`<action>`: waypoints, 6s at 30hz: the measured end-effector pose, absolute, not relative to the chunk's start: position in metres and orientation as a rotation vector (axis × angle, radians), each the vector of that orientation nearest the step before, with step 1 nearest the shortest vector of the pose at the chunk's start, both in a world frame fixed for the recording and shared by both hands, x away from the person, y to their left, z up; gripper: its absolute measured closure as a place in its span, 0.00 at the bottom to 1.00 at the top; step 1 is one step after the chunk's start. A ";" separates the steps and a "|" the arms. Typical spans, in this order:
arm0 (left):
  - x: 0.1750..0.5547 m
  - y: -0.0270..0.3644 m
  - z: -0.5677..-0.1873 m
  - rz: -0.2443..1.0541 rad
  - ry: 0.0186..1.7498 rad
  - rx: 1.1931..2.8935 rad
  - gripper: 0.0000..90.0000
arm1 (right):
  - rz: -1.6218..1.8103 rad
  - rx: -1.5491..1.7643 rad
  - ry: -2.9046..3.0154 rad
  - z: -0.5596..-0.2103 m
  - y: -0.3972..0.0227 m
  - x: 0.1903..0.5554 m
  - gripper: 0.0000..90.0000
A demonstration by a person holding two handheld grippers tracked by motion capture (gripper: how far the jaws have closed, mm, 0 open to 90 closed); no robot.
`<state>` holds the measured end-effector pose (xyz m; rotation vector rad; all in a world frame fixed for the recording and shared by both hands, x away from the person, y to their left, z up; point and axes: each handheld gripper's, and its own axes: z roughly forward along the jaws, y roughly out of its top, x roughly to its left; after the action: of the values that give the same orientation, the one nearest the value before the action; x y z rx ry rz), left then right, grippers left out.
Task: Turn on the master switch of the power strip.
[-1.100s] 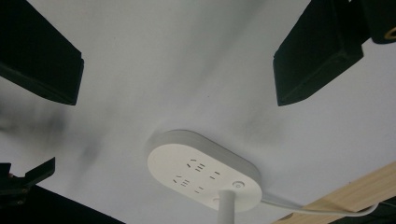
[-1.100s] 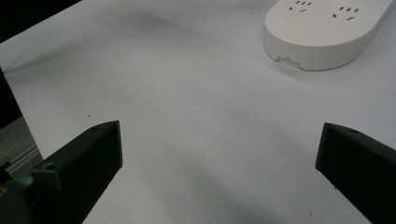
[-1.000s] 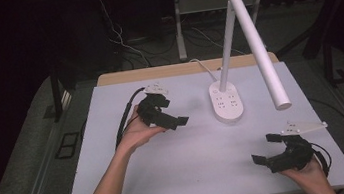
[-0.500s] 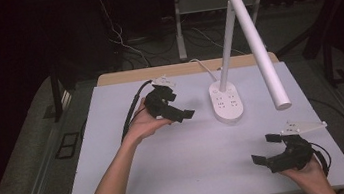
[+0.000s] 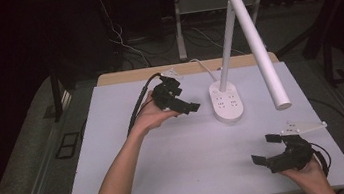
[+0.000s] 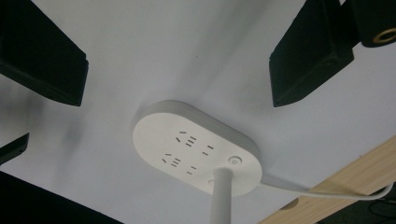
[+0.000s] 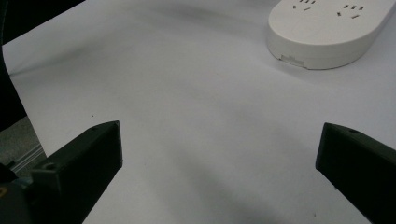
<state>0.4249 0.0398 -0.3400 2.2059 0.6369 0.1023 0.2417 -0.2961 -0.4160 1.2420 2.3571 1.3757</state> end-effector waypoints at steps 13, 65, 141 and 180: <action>0.447 0.022 -0.345 0.092 0.672 2.235 0.08 | 1.374 1.239 2.361 -0.416 -0.296 0.242 0.00; 0.509 -0.028 -0.391 0.022 0.832 2.083 1.00 | 1.366 1.229 2.375 -0.418 -0.294 0.243 0.00; 0.515 -0.055 -0.437 0.010 0.978 1.981 1.00 | 1.361 1.210 2.386 -0.418 -0.291 0.243 0.00; 0.487 0.019 -0.383 0.164 0.900 1.957 0.95 | 1.359 1.202 2.387 -0.418 -0.292 0.242 0.00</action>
<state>0.4867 0.0188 -0.3830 1.9566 0.9005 0.1643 0.2424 -0.2922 -0.4183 1.2021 2.3866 1.3594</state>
